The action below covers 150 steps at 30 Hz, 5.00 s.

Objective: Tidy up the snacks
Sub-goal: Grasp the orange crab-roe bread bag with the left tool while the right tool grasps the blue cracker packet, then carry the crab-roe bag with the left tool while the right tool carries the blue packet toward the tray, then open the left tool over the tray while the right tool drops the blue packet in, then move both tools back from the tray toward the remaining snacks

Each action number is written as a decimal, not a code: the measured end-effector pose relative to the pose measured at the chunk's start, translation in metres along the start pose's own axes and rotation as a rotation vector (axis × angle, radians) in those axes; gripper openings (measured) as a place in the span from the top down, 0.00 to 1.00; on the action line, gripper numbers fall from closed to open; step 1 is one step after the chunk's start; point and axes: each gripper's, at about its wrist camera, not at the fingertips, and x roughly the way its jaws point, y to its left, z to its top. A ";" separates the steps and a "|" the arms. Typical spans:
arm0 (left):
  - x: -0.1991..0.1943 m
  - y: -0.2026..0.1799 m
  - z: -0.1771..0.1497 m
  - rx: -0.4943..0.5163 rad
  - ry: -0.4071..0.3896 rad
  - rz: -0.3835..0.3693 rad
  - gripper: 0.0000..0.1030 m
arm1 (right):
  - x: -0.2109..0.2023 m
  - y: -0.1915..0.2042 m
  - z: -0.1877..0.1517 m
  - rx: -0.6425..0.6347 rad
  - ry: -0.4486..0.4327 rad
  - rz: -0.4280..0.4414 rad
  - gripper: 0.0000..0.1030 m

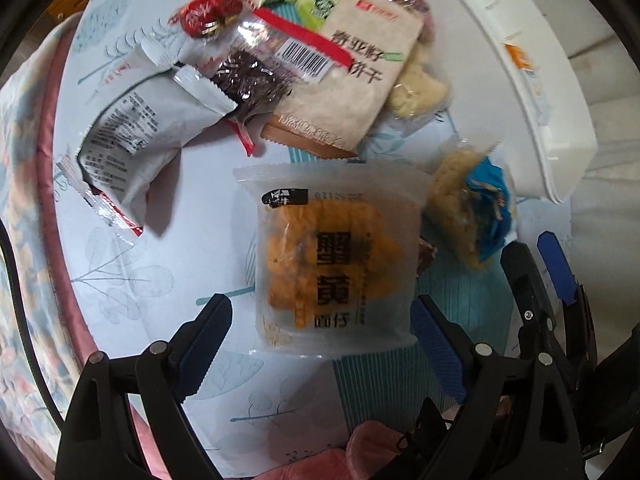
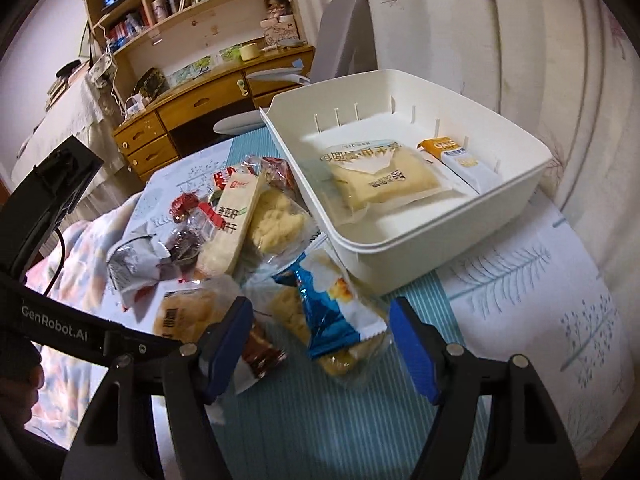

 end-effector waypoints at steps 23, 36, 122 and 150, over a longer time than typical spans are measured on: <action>0.027 0.004 0.020 -0.053 0.059 -0.021 0.30 | 0.033 0.010 0.008 -0.118 0.116 0.022 0.68; 0.006 0.043 -0.033 -0.062 0.053 -0.024 0.31 | 0.013 0.017 -0.006 -0.009 0.182 0.024 0.69; -0.135 -0.190 0.052 -0.102 -0.382 -0.076 0.09 | -0.024 -0.169 0.169 -0.040 0.109 0.260 0.28; -0.174 -0.064 -0.078 -0.044 -0.458 -0.126 0.09 | -0.069 -0.096 0.092 0.248 0.176 0.204 0.27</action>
